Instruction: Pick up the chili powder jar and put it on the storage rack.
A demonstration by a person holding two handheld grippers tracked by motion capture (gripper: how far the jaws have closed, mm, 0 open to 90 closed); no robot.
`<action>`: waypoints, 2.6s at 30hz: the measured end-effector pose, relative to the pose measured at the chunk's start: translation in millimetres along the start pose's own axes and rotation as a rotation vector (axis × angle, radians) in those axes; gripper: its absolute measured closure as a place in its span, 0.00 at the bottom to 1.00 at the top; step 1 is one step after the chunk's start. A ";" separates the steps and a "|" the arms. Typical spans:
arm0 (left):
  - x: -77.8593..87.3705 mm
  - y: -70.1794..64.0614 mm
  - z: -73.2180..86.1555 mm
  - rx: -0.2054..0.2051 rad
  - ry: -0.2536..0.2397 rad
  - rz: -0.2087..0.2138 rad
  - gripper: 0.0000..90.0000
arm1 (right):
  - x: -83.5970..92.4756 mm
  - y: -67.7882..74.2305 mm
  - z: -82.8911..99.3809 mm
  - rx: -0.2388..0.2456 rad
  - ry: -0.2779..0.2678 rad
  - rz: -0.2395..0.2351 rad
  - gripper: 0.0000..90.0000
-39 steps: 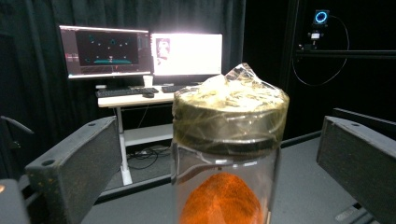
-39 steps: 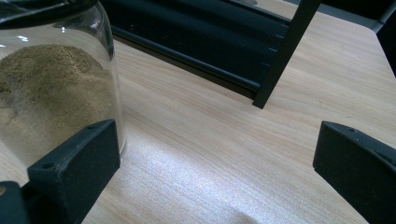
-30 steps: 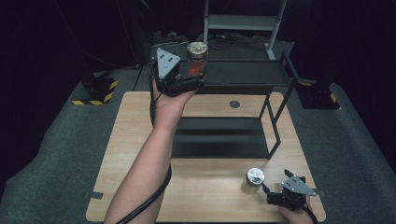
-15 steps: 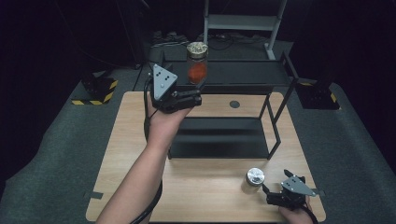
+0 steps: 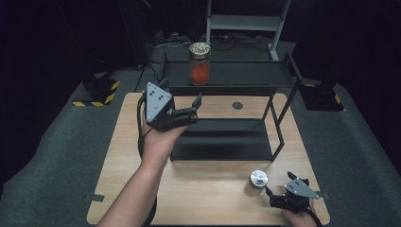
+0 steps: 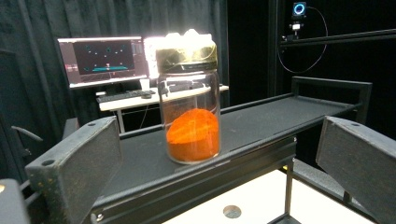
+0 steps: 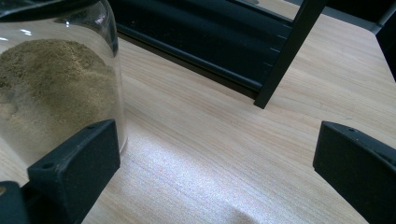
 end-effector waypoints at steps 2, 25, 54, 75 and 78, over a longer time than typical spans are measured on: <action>4.5 0.1 2.4 -0.001 0.006 -0.003 0.00 | 0.0 0.1 -0.1 0.000 0.000 0.001 0.00; 48.6 11.0 61.5 -0.008 0.064 -0.017 0.00 | -0.2 0.8 -0.6 0.002 0.003 0.002 0.00; 83.2 34.8 170.5 0.037 0.250 -0.052 0.00 | -0.2 2.1 -1.1 0.010 0.005 0.006 0.00; 92.8 49.7 214.7 -0.028 0.449 -0.091 0.00 | -0.7 3.5 -2.5 0.002 0.015 0.018 0.00; 90.5 48.8 216.8 -0.038 0.474 -0.094 0.00 | -0.8 3.5 -2.7 0.002 0.017 0.018 0.00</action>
Point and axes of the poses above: each handheld gripper's, and its own axes: x roughly backward along the jaws, z roughly out of its underside, y roughly to its left, the point moved 4 cm from there along -x, roughly forward along the jaws, and after that the axes turned 14 degrees about x, right-handed, at the moved point
